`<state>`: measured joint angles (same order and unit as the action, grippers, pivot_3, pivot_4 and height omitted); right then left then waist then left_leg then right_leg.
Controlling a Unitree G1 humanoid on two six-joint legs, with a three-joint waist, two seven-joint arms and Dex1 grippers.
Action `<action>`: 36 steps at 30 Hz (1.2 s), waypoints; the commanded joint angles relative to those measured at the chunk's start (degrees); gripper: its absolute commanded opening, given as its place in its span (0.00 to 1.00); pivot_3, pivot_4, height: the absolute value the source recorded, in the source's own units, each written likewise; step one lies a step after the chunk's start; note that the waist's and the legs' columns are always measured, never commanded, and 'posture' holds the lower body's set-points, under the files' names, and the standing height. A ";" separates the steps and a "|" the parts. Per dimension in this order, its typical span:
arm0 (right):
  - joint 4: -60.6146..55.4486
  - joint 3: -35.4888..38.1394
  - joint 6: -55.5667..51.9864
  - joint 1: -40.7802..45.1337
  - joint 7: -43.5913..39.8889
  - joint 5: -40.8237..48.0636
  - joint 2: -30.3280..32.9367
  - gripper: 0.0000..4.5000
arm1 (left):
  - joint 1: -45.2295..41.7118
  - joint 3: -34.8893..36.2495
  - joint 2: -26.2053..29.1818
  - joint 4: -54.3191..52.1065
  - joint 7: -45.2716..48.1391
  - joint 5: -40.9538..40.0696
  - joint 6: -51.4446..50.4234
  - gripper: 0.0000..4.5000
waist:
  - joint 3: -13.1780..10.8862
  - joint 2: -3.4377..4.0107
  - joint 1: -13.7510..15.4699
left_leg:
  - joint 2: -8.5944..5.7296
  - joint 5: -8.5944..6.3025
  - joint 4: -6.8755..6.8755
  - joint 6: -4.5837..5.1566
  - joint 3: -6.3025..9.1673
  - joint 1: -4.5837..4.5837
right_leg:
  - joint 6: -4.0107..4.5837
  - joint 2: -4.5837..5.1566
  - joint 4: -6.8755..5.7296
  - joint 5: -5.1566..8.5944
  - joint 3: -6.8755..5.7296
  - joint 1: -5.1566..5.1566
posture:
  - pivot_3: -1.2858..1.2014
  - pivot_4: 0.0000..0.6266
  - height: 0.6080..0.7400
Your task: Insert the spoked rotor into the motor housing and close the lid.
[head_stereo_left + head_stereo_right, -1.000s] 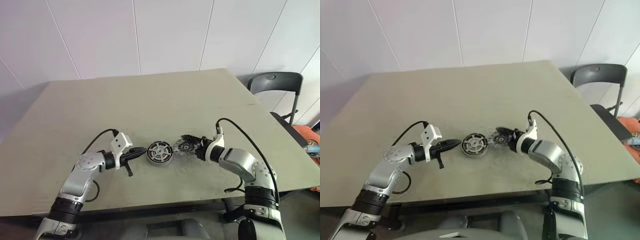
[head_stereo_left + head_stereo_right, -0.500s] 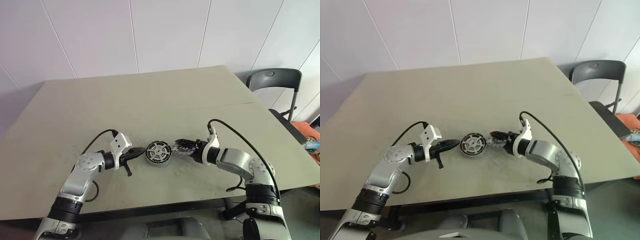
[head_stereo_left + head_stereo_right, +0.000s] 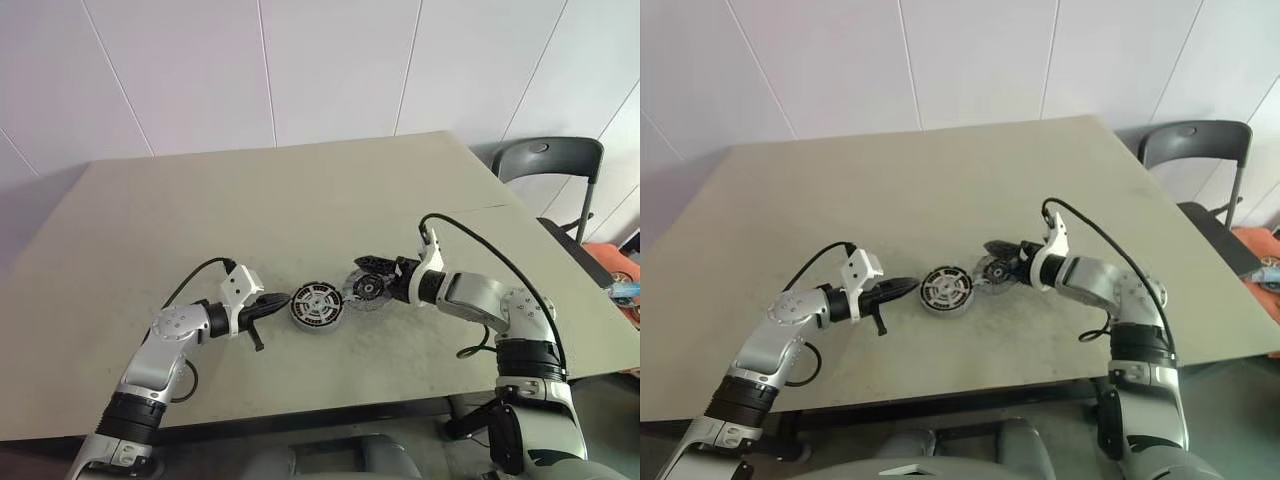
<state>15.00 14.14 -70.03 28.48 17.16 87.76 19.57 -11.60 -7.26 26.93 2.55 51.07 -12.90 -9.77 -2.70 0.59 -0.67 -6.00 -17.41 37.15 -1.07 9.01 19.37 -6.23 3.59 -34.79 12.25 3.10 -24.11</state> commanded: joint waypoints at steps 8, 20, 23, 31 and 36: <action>-2.08 0.89 -1.46 1.40 -2.98 -3.94 0.01 0.28 | -1.13 0.55 0.35 0.31 -0.11 0.68 1.57 0.00 | 0.00 0.00 0.04 | 0.00 0.01 0.08 -0.01 -0.03 -0.01 | 0.00 -0.01 -0.17 0.01 0.01 -0.05 | 0.52 0.00 1.00; -14.90 -16.78 6.42 7.11 -24.10 -32.69 7.91 0.28 | -1.84 0.47 -0.26 7.19 1.03 1.72 7.23 0.00 | 0.00 -0.01 0.11 | -0.02 0.01 0.11 -0.01 -0.11 0.03 | -0.01 0.01 -0.20 0.01 0.04 -0.13 | 0.52 0.00 1.00; -19.49 -25.50 11.44 8.98 -29.69 -43.44 11.66 0.28 | -1.92 0.24 -0.73 9.57 1.10 2.18 9.32 0.00 | 0.00 -0.01 0.11 | -0.03 0.01 0.12 -0.02 -0.12 0.04 | -0.01 0.04 -0.20 0.01 0.04 -0.16 | 0.52 0.00 1.00; -26.45 -44.26 24.64 9.44 -38.88 -68.91 18.34 0.28 | -2.39 0.44 -1.54 15.45 1.60 3.04 14.25 0.00 | 0.02 -0.07 0.28 | -0.06 0.01 0.14 -0.04 -0.12 0.05 | -0.02 0.07 -0.20 0.01 0.04 -0.17 | 0.52 0.00 1.00; -29.88 -48.99 28.78 8.76 -42.94 -78.16 18.25 0.28 | -2.75 0.44 -1.86 16.07 1.55 2.88 14.74 0.00 | 0.03 -0.10 0.35 | -0.06 0.01 0.17 -0.05 -0.11 0.04 | -0.01 0.07 -0.22 0.01 0.03 -0.17 | 0.52 0.00 1.00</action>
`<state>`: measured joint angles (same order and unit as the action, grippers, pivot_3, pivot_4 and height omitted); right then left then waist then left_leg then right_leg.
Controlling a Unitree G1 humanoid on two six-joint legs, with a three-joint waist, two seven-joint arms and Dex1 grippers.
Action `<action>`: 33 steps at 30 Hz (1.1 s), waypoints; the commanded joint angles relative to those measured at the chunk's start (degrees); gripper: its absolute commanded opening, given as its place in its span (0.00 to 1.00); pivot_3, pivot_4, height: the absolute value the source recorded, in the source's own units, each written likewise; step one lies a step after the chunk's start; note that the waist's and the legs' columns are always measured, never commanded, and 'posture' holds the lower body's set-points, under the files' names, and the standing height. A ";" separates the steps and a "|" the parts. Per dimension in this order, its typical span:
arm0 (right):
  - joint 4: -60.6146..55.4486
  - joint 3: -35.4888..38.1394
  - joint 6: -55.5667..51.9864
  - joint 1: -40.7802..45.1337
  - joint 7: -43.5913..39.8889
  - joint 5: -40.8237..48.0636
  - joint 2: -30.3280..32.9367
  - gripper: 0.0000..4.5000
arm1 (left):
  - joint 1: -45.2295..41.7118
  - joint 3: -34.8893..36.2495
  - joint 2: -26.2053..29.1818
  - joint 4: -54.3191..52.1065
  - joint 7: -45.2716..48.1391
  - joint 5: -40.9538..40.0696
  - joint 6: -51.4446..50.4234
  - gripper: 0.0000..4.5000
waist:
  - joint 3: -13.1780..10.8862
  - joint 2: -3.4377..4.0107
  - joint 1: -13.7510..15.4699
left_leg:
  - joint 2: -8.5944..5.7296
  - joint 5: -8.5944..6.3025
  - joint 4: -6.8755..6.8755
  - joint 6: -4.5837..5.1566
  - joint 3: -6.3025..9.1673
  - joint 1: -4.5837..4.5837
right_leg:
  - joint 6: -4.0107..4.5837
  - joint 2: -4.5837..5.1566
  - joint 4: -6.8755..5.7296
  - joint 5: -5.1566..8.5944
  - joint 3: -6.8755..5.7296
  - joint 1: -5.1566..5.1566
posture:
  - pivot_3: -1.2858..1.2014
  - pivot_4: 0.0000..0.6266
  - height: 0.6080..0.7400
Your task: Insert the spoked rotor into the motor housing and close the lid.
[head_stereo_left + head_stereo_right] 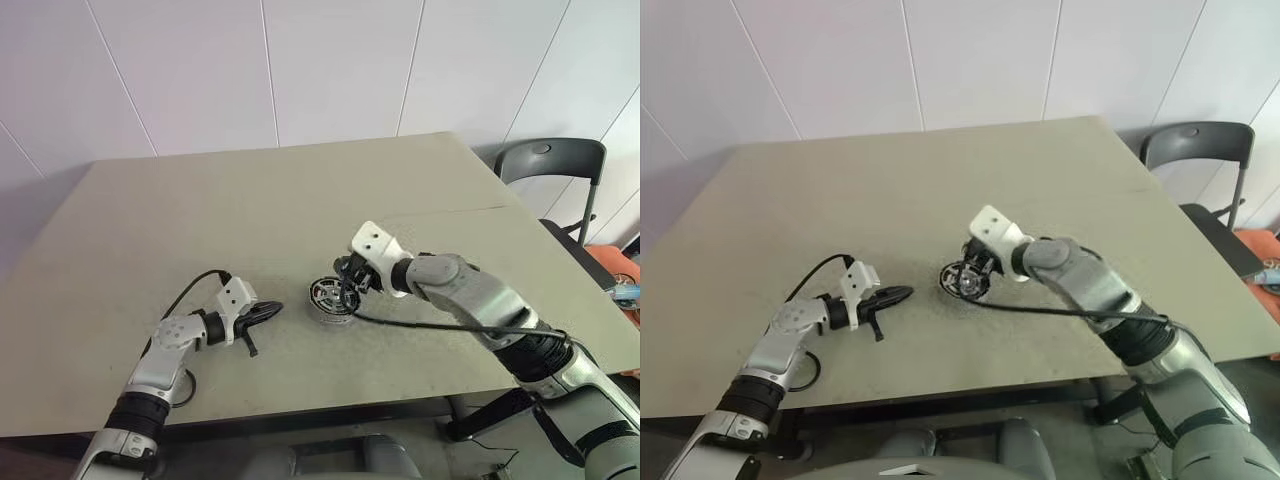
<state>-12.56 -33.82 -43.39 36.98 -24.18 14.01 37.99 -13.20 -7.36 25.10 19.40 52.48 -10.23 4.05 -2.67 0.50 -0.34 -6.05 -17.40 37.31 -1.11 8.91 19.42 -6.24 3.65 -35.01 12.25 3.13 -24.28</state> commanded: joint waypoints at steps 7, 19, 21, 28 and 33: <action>-2.17 -0.08 2.18 -0.36 -4.99 -9.61 -3.28 0.36 | -1.52 0.56 -0.31 -2.23 -0.24 0.03 -0.44 0.00 | 0.09 -0.14 -0.11 | 0.01 0.01 0.00 -0.02 0.00 -0.04 | 0.01 -0.02 -0.07 0.00 0.00 0.00 | 0.52 0.00 1.00; -1.81 17.16 -15.59 -0.82 -13.86 8.30 -13.96 0.76 | -2.41 0.73 0.00 -3.81 -0.38 0.05 -2.57 0.00 | 0.12 -0.21 -0.04 | 0.00 0.02 0.00 -0.03 0.05 -0.04 | 0.04 -0.02 -0.10 -0.02 -0.01 -0.01 | 0.52 0.00 1.00; -1.67 19.28 -18.46 -0.63 -15.72 11.80 -14.50 0.76 | -2.47 0.77 0.12 -4.01 -0.35 0.06 -2.75 0.00 | 0.13 -0.21 -0.07 | 0.00 0.02 0.00 -0.03 0.04 -0.03 | 0.03 -0.02 -0.09 -0.02 -0.02 -0.01 | 0.52 0.00 1.00; 1.45 22.95 -17.12 -0.98 -13.87 12.61 -16.79 0.76 | -2.52 0.83 0.24 -4.08 -0.31 0.08 -2.74 0.00 | 0.13 -0.22 -0.19 | 0.01 0.02 -0.01 -0.04 0.04 -0.05 | 0.03 -0.02 -0.12 -0.02 -0.02 -0.01 | 0.52 0.00 1.00; 6.35 19.63 -4.91 -3.86 -11.55 4.89 -15.90 0.85 | -2.64 1.30 0.41 -4.00 -0.12 -0.31 -2.33 0.00 | 0.14 -0.23 -0.18 | 0.00 0.02 -0.01 -0.05 0.01 -0.04 | 0.03 -0.01 -0.11 -0.02 -0.01 -0.03 | 0.52 0.00 1.00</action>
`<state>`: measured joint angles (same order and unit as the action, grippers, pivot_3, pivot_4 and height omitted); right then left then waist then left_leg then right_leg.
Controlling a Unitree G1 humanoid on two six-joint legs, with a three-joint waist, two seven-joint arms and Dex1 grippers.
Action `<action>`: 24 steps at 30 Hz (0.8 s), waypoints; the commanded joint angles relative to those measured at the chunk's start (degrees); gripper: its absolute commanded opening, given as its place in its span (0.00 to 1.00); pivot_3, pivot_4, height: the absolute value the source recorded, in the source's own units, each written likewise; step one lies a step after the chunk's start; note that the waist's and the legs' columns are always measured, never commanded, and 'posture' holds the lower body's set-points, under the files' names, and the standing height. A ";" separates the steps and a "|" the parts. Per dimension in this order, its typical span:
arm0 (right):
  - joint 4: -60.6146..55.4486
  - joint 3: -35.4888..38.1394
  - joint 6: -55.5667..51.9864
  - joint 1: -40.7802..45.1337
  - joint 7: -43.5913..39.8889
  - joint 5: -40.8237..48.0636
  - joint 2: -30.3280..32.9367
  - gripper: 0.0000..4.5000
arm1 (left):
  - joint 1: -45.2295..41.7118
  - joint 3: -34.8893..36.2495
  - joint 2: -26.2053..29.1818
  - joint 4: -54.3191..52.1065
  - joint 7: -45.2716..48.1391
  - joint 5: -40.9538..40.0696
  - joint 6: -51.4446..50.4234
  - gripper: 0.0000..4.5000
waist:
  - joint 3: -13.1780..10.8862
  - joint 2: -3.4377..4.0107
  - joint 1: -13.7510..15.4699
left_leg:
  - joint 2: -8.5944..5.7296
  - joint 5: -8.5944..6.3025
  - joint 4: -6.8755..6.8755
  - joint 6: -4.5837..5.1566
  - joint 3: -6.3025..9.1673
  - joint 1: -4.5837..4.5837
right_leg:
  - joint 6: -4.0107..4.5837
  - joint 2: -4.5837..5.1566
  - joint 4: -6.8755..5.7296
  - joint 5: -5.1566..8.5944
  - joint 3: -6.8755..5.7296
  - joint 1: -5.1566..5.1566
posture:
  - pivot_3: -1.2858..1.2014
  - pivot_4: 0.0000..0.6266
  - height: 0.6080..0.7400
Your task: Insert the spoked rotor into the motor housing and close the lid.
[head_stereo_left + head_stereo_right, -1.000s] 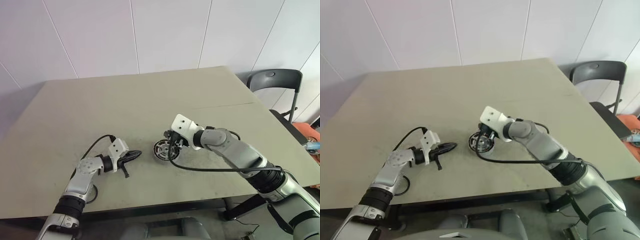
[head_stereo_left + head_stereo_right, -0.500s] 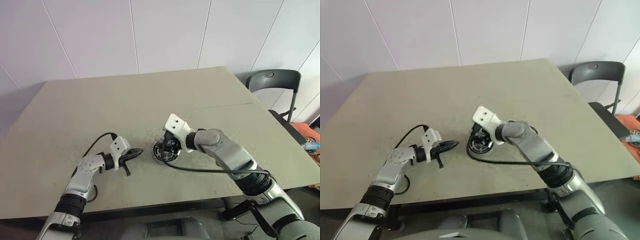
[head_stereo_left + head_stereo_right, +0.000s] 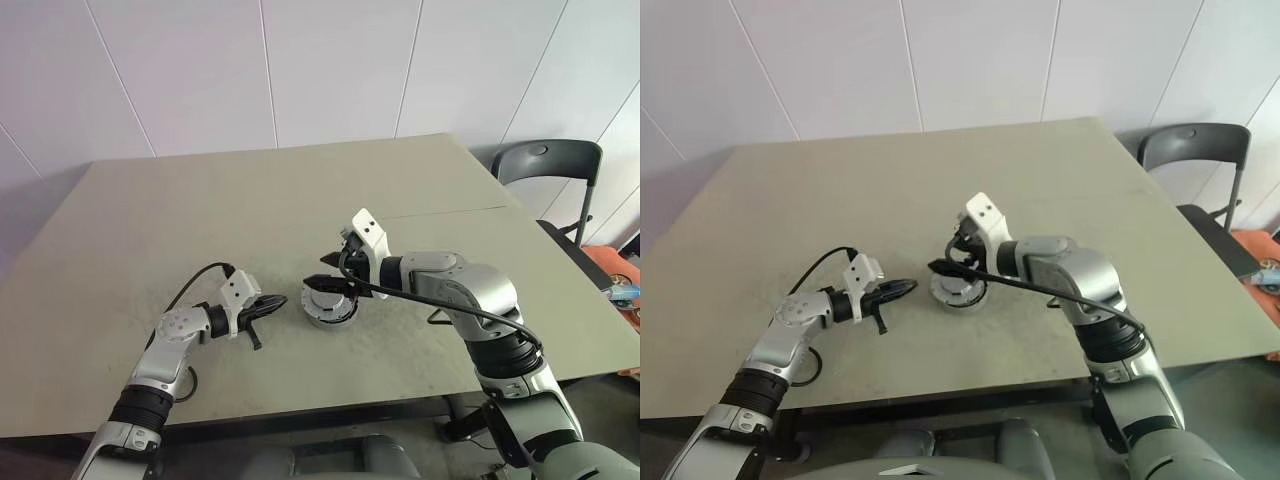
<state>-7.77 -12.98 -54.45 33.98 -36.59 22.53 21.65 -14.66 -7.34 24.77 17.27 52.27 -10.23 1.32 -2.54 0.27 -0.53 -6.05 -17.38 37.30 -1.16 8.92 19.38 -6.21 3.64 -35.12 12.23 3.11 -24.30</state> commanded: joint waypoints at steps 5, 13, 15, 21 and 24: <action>3.57 -0.75 8.38 -2.95 -0.12 -3.73 -1.13 0.99 | -1.23 1.74 1.10 -1.78 0.40 -0.55 0.67 0.00 | 0.00 -0.01 -0.11 | 0.00 0.00 -0.01 -0.01 0.00 0.01 | 0.00 0.00 -0.01 0.00 0.01 -0.03 | 0.52 0.00 1.00; 2.45 -0.07 6.76 -4.40 -1.97 -0.60 -3.16 0.99 | -0.93 1.61 1.70 -2.90 0.29 -0.63 0.08 0.00 | 0.01 -0.01 -0.01 | 0.01 0.02 0.01 -0.03 0.01 -0.01 | 0.03 -0.02 -0.07 -0.01 0.01 -0.03 | 0.52 0.00 1.00; 3.21 -3.77 8.97 -4.91 -2.24 -4.32 -1.39 0.99 | -0.94 1.50 1.71 -3.36 0.17 -0.61 -0.30 0.00 | 0.01 -0.01 0.03 | 0.00 0.02 0.01 -0.03 0.00 -0.01 | 0.02 -0.01 -0.06 -0.01 0.01 -0.03 | 0.52 0.00 1.00; 6.25 -7.81 12.58 -5.45 -2.56 -9.72 0.43 0.99 | -1.13 1.49 1.84 -4.60 0.02 -0.63 -1.58 0.00 | 0.03 -0.05 -0.12 | 0.01 0.02 0.01 -0.04 -0.02 -0.03 | 0.03 -0.02 -0.08 -0.01 0.01 -0.03 | 0.52 0.00 1.00; 7.59 -7.79 13.47 -5.58 -2.36 -10.96 0.09 0.99 | -0.96 1.53 1.85 -5.17 -0.07 -0.65 -2.02 0.00 | 0.05 -0.07 -0.04 | 0.02 0.03 0.02 -0.05 -0.01 -0.06 | 0.03 -0.02 -0.09 -0.02 0.00 0.00 | 0.52 0.00 1.00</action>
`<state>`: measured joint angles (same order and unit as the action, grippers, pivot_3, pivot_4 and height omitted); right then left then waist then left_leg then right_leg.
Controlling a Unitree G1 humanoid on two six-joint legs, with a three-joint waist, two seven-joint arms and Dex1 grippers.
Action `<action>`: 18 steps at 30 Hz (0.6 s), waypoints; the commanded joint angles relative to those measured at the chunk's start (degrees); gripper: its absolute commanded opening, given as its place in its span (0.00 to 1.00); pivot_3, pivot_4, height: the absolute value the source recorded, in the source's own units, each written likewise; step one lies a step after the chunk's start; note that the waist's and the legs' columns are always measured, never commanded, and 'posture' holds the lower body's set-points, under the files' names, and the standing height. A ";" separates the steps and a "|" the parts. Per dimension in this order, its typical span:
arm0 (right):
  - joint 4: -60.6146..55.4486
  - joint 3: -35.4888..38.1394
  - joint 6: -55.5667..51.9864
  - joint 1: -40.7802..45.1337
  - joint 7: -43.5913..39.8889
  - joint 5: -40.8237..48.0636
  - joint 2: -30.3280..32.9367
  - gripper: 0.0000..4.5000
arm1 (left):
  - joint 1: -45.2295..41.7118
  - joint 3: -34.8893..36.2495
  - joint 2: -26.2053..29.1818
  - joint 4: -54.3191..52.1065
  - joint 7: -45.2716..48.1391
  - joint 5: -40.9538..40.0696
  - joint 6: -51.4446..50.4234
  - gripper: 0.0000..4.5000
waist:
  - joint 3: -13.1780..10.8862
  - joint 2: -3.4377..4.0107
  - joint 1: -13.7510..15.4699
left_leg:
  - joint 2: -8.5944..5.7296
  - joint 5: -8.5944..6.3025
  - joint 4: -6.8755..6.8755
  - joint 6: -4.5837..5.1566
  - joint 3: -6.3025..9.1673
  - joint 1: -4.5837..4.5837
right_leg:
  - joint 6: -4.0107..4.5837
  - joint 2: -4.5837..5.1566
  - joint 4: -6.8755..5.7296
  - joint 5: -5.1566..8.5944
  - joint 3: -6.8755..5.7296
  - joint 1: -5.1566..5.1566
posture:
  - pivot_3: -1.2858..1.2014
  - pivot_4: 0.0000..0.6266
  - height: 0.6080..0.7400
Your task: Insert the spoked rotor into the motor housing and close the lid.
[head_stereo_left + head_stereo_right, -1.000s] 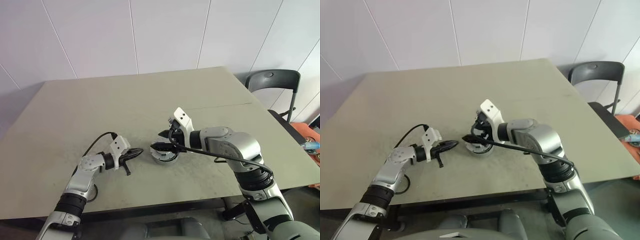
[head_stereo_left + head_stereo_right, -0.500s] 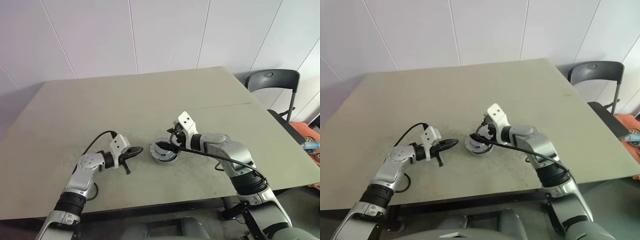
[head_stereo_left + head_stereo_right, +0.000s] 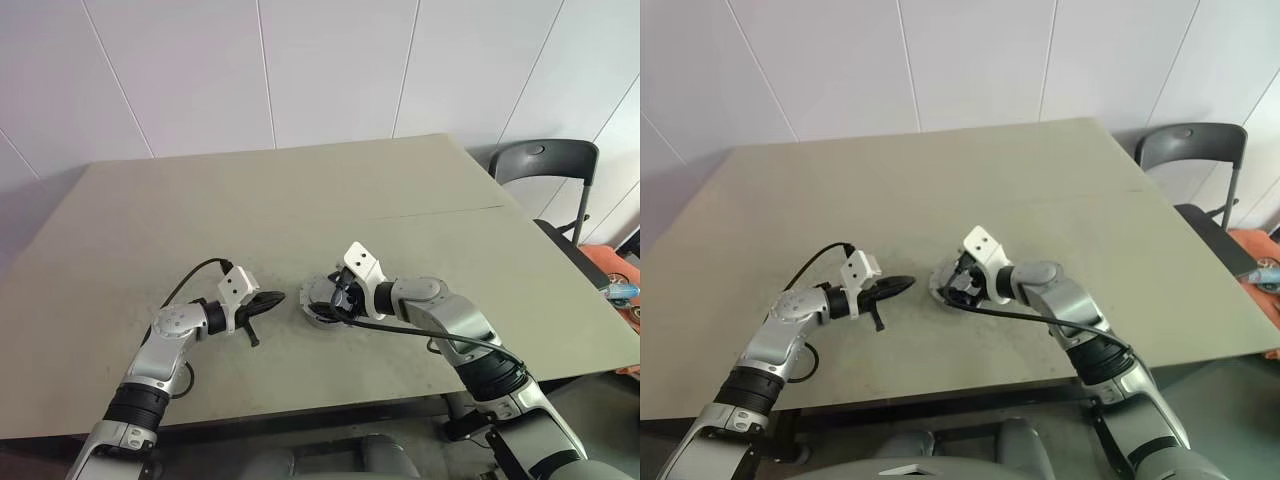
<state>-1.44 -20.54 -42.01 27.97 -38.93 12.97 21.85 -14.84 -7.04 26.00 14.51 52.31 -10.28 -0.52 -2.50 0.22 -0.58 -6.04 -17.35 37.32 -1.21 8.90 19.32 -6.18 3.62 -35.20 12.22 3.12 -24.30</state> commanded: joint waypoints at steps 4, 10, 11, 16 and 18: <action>3.63 -0.70 2.74 0.49 1.19 -3.99 -0.80 0.99 | -0.63 1.35 0.68 -2.84 -0.14 -0.63 -0.56 0.00 | 0.11 -0.14 0.02 | 0.00 0.01 0.01 -0.01 0.00 -0.03 | 0.01 0.00 0.00 -0.01 0.00 0.04 | 0.52 0.00 1.00; 3.45 -0.79 3.17 -0.41 0.22 -4.09 -0.93 0.70 | -0.09 1.47 0.93 -2.72 -0.15 -0.65 -0.19 0.00 | 0.17 -0.20 0.01 | 0.00 0.03 0.02 -0.05 0.00 -0.12 | 0.03 -0.01 -0.02 -0.02 0.00 0.14 | 0.52 0.00 1.00; 3.36 -0.63 3.12 -0.39 0.07 -3.92 -0.87 0.70 | -0.05 1.46 0.93 -2.71 -0.17 -0.65 -0.14 0.00 | 0.17 -0.20 0.02 | 0.00 0.03 0.02 -0.06 0.00 -0.16 | 0.03 -0.02 -0.03 -0.02 0.00 0.18 | 0.52 0.00 1.00; 1.82 3.75 2.57 -0.23 -1.99 0.82 -2.13 0.70 | 0.04 1.40 0.95 -2.74 -0.21 -0.67 -0.03 0.00 | 0.17 -0.21 0.07 | 0.00 0.03 0.02 -0.05 0.01 -0.20 | 0.03 -0.02 -0.02 -0.02 -0.01 0.23 | 0.52 0.00 1.00; 1.23 5.82 2.46 -0.01 -3.32 2.80 -2.18 0.70 | -0.02 1.40 0.92 -2.70 -0.25 -0.66 -0.04 0.00 | 0.17 -0.21 0.05 | 0.00 0.03 0.01 -0.05 0.01 -0.17 | 0.03 -0.01 -0.01 -0.02 -0.01 0.21 | 0.52 0.00 1.00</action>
<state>1.30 -17.66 -39.72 27.22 -41.12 13.38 20.11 -14.22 -7.03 26.42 13.55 52.24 -10.50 -1.06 -2.33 0.00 -0.54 -6.03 -17.32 37.33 -1.27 8.92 19.19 -6.14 3.61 -35.21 12.19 3.11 -24.13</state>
